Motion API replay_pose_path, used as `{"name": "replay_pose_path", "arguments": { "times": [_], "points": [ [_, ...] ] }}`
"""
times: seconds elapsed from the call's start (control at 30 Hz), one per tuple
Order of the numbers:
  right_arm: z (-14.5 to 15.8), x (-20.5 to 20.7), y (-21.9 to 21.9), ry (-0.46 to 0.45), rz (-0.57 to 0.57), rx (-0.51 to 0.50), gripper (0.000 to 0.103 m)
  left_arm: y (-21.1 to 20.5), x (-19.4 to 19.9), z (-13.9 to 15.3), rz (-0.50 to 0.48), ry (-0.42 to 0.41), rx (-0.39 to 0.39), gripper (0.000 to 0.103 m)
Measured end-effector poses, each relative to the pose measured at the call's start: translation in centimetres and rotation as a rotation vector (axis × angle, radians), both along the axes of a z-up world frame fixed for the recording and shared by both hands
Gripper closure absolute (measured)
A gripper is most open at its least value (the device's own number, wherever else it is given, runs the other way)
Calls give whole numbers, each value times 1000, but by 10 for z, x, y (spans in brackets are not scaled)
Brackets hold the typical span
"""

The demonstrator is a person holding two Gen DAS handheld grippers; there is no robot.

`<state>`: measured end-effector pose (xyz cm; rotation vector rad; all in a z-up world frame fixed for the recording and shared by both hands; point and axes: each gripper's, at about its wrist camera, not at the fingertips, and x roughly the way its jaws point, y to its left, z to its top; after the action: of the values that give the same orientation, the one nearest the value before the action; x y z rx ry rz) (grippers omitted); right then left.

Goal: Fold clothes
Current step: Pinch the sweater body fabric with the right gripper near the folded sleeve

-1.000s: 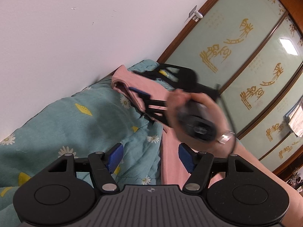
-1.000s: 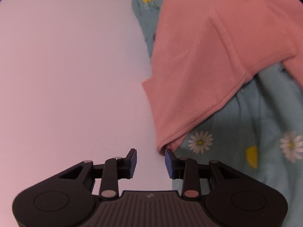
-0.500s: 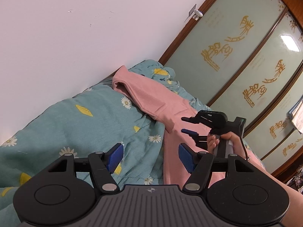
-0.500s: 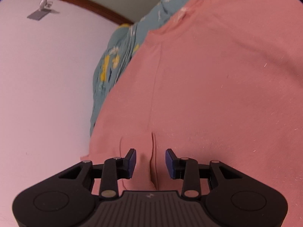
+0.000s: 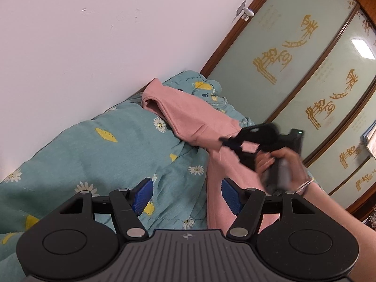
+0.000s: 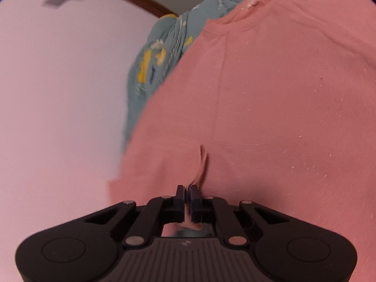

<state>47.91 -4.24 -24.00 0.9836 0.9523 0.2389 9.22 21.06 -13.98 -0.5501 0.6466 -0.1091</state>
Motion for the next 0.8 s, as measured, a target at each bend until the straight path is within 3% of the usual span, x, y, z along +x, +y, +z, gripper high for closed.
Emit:
{"name": "replay_pose_path", "arguments": {
  "times": [0.1, 0.2, 0.23, 0.3, 0.4, 0.43, 0.5, 0.53, 0.6, 0.73, 0.8],
  "points": [
    [8, -8, -9, 21, 28, 5, 99, 0, -1, 0, 2, -4, -3, 39],
    [5, -16, -18, 54, 27, -154, 91, 0, -1, 0, 2, -3, 1, 39],
    [1, -19, -21, 67, 25, -193, 80, 0, -1, 0, 2, -3, 1, 39],
    [-13, -24, -25, 93, 27, -194, 69, 0, -1, 1, 3, -1, 3, 39],
    [-39, -29, -26, 111, 54, -42, 69, -1, -2, 1, 4, 1, 8, 39],
    [-41, -29, -23, 111, 54, -43, 68, -1, -2, 1, 4, 2, 10, 39],
    [-48, -31, -15, 103, 52, -61, 70, -3, -1, 1, 4, 5, 18, 39],
    [-50, -31, -9, 91, 60, -75, 84, -3, 0, 1, 4, 9, 22, 39],
    [-47, -32, 0, 82, 79, -110, 94, -4, 0, 1, 4, 15, 26, 39],
    [-21, -45, -1, 43, 59, -220, 96, -4, 1, 1, 8, 18, 28, 38],
    [-19, -43, -4, 45, 70, -258, 91, -5, 1, 0, 7, 19, 32, 39]
  ]
}}
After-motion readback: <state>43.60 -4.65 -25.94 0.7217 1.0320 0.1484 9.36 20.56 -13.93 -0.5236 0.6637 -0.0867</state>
